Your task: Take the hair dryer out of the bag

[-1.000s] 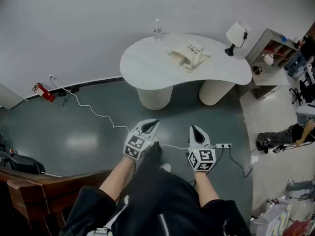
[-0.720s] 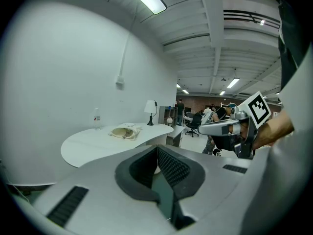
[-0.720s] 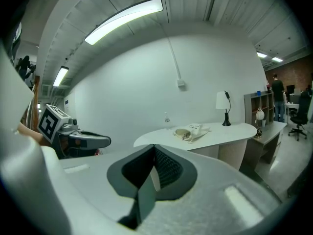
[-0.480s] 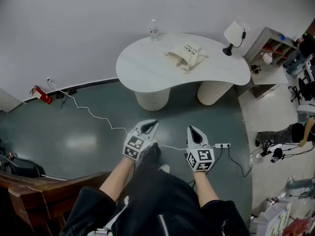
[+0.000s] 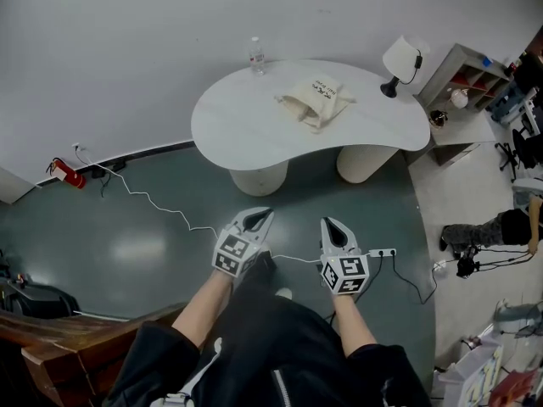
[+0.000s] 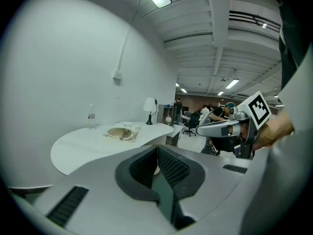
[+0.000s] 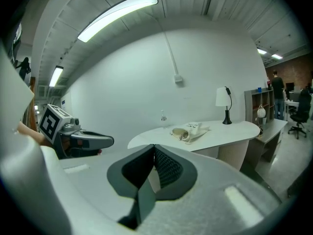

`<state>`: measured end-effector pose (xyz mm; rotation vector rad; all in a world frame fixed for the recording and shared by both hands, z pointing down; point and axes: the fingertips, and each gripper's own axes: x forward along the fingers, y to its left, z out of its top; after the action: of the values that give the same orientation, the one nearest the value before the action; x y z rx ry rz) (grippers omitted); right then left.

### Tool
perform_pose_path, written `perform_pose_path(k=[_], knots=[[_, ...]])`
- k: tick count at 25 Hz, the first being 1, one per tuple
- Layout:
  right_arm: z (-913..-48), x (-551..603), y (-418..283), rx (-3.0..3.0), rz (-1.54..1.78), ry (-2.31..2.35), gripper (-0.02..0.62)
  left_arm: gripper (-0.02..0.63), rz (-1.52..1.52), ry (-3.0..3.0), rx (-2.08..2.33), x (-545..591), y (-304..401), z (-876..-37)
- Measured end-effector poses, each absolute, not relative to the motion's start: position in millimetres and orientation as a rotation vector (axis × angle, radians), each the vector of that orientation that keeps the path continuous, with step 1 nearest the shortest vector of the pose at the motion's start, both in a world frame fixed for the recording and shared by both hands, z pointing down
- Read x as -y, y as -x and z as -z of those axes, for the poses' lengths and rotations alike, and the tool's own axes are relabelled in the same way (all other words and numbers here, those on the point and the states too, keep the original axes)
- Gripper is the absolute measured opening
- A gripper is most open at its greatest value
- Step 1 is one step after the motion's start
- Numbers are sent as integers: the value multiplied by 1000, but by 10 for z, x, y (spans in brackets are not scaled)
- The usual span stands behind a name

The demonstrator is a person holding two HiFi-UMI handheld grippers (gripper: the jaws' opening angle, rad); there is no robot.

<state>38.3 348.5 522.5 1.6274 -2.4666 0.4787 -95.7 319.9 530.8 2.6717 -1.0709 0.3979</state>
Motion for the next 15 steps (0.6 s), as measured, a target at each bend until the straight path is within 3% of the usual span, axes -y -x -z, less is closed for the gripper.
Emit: perform_pose_path(k=[15], knots=[[-5294, -2716, -216, 2420, -509, -1623, 4, 14, -401, -2660, 1010, -2402, 1021, -5404]])
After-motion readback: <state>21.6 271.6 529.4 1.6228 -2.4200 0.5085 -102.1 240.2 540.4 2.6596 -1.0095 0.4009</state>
